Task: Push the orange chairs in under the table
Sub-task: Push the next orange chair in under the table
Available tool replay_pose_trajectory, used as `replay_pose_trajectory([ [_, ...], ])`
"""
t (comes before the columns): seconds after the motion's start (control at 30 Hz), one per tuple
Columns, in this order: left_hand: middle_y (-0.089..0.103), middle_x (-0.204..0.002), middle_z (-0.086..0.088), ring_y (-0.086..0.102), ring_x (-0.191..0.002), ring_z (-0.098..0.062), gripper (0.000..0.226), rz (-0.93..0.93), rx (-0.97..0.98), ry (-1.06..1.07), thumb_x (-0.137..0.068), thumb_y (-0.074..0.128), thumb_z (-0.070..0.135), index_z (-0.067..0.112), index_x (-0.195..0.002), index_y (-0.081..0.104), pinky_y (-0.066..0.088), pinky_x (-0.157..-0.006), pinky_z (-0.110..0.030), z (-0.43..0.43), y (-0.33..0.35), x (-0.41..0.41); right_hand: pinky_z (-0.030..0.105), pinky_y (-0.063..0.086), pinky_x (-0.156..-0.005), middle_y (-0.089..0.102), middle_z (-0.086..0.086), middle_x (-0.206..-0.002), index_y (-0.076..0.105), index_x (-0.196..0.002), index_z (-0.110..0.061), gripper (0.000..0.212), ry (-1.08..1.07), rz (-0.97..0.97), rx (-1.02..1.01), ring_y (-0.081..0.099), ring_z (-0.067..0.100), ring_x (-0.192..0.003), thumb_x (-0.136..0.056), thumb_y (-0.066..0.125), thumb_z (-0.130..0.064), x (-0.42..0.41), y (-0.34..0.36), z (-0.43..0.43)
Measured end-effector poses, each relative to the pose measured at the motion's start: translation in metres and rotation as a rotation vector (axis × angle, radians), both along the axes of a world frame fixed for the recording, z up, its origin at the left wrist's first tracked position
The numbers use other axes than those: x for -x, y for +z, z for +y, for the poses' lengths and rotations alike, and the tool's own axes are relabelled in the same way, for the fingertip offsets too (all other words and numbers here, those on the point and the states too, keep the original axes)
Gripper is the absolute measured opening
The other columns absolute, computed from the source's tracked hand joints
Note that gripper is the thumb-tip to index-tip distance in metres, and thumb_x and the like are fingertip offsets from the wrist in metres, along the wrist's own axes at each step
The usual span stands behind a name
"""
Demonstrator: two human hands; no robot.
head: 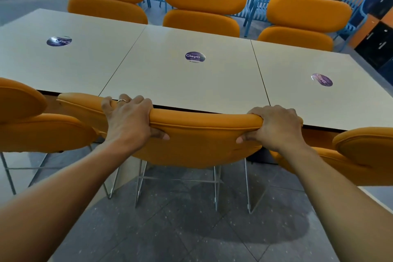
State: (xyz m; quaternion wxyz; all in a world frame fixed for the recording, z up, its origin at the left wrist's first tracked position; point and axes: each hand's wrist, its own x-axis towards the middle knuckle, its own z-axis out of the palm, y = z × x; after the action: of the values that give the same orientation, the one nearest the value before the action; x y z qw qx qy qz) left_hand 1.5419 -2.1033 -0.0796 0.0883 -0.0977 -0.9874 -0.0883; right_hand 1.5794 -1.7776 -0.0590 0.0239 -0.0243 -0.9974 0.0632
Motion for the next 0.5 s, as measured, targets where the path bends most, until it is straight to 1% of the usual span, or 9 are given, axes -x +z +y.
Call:
replay_pose_trajectory([
  [0.13,0.048,-0.091,0.008,0.047,-0.107,-0.031,0.064,-0.018,0.003,0.002,-0.052,0.065,0.081,0.029,-0.086,0.049,0.02,-0.101,-0.054,-0.009,0.002,0.012,0.039,0.031,-0.086,0.068,-0.008,-0.097,0.067,-0.104,-0.04,0.065,-0.018,0.012,0.004,0.056,0.021,-0.102,-0.055,0.07,-0.084,0.005,-0.002,-0.01],
  [0.2,0.049,-0.091,0.006,0.046,-0.108,-0.033,0.063,-0.037,0.008,0.016,-0.052,0.067,0.079,0.028,-0.084,0.05,0.019,-0.103,-0.056,-0.016,0.005,0.02,0.041,0.034,-0.089,0.068,-0.007,-0.097,0.068,-0.105,-0.039,0.07,-0.016,0.038,-0.002,0.057,0.022,-0.102,-0.054,0.066,-0.088,0.009,-0.007,-0.019],
  [0.27,0.049,-0.092,0.003,0.046,-0.11,-0.036,0.063,-0.058,0.004,0.037,-0.052,0.07,0.076,0.027,-0.086,0.051,0.017,-0.106,-0.057,-0.022,0.009,0.025,0.042,0.036,-0.089,0.068,-0.007,-0.095,0.067,-0.105,-0.039,0.072,-0.007,0.057,-0.024,0.057,0.022,-0.101,-0.054,0.063,-0.09,0.013,-0.011,-0.028],
  [0.37,0.048,-0.092,0.002,0.046,-0.111,-0.037,0.064,-0.049,0.0,0.051,-0.051,0.073,0.074,0.025,-0.087,0.051,0.015,-0.109,-0.057,-0.022,0.008,0.027,0.043,0.036,-0.087,0.067,-0.007,-0.097,0.066,-0.107,-0.039,0.075,-0.001,0.039,-0.044,0.057,0.022,-0.102,-0.055,0.06,-0.092,0.015,-0.011,-0.028],
  [0.5,0.047,-0.09,0.003,0.047,-0.111,-0.037,0.065,-0.046,0.011,0.067,-0.052,0.071,0.075,0.025,-0.086,0.049,0.015,-0.109,-0.057,-0.014,0.007,0.02,0.044,0.037,-0.088,0.067,-0.007,-0.098,0.065,-0.109,-0.041,0.076,0.033,0.004,-0.048,0.057,0.023,-0.102,-0.054,0.058,-0.093,0.014,-0.007,-0.019],
])
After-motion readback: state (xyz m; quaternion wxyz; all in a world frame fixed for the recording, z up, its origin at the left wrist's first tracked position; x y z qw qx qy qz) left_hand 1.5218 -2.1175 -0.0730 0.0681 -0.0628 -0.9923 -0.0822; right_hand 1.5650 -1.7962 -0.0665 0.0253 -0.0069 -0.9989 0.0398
